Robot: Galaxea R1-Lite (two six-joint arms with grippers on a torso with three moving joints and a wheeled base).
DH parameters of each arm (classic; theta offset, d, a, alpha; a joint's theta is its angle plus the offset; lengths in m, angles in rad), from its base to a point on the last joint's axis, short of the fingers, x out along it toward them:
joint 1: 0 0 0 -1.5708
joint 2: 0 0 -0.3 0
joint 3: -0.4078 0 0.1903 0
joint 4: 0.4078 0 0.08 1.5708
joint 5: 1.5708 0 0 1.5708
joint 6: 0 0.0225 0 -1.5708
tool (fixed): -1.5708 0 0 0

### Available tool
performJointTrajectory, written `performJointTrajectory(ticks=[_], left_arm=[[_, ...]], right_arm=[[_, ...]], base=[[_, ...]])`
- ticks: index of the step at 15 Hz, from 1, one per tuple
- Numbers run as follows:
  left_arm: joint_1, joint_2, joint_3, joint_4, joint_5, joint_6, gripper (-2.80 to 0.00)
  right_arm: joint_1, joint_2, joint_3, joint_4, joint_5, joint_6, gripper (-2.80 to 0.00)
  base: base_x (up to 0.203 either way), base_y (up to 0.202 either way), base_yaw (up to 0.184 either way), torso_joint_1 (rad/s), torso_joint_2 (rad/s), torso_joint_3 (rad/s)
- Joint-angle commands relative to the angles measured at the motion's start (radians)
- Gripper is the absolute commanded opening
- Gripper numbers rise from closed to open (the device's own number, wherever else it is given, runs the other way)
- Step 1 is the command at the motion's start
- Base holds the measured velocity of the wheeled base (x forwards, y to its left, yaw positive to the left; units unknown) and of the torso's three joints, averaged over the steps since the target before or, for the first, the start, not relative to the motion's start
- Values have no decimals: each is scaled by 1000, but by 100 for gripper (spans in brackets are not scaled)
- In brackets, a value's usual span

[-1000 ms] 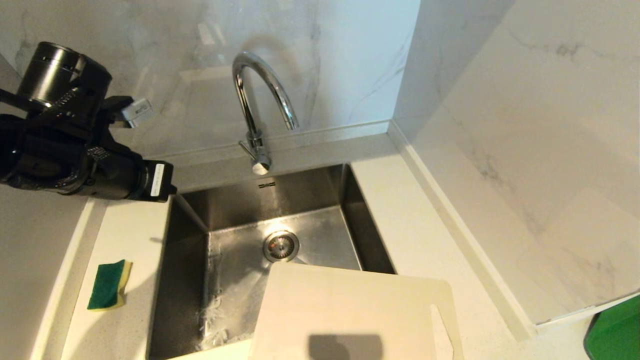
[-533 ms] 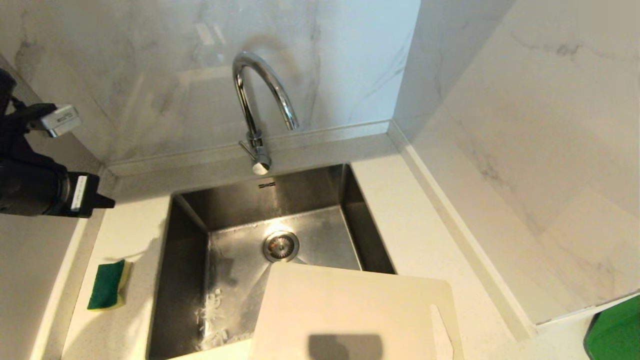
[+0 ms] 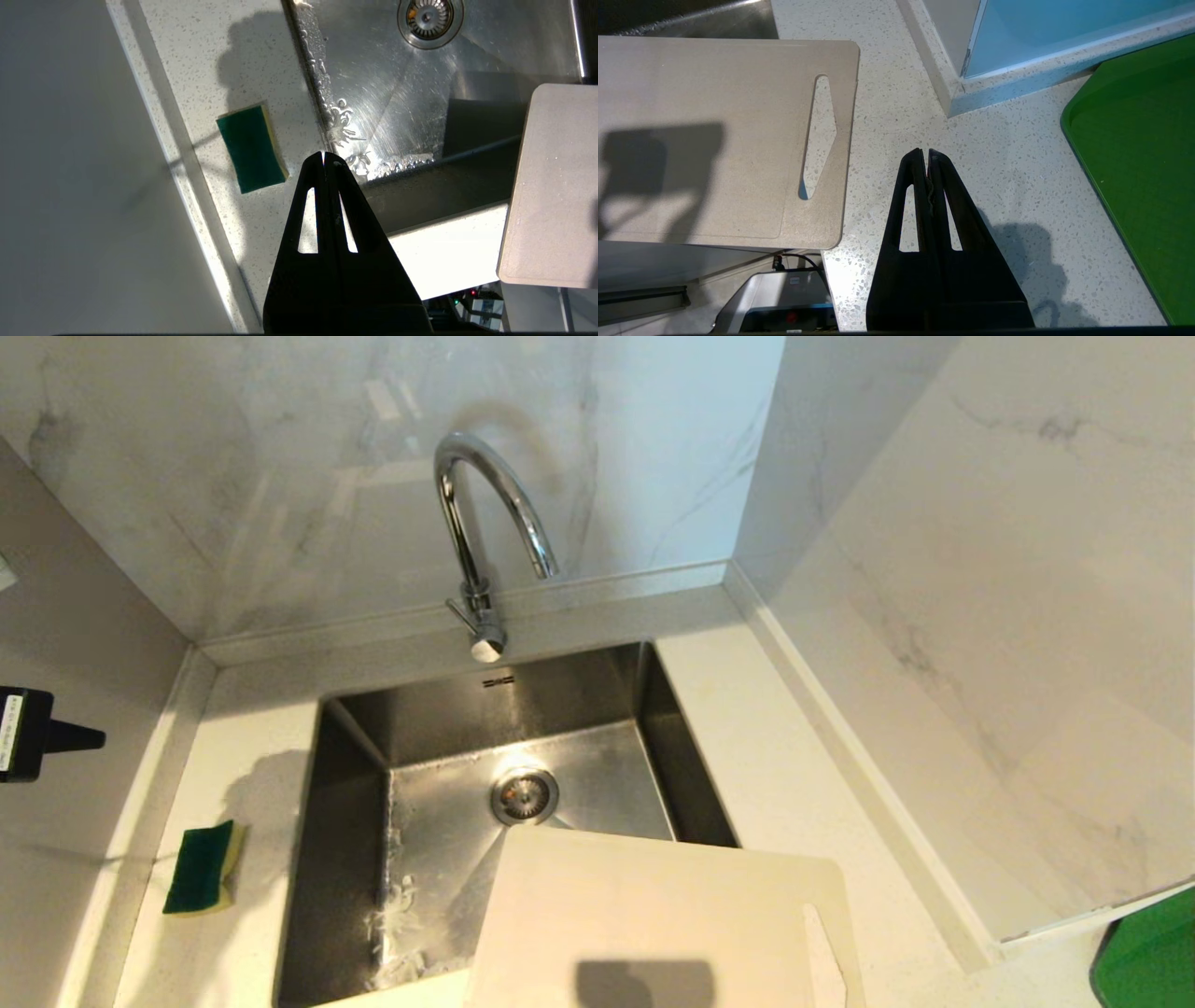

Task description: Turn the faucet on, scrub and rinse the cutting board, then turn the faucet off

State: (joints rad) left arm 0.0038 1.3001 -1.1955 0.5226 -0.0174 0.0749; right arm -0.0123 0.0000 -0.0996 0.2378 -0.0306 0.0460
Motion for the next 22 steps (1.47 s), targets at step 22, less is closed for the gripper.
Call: performJointTrajectory(ticks=[22], left_arm=[[-10, -1131, 859, -59, -17, -7, -280]], right_arm=[[0, 0, 0, 2, 0, 0, -280]], base=[[0, 0, 0, 0, -1, 0]])
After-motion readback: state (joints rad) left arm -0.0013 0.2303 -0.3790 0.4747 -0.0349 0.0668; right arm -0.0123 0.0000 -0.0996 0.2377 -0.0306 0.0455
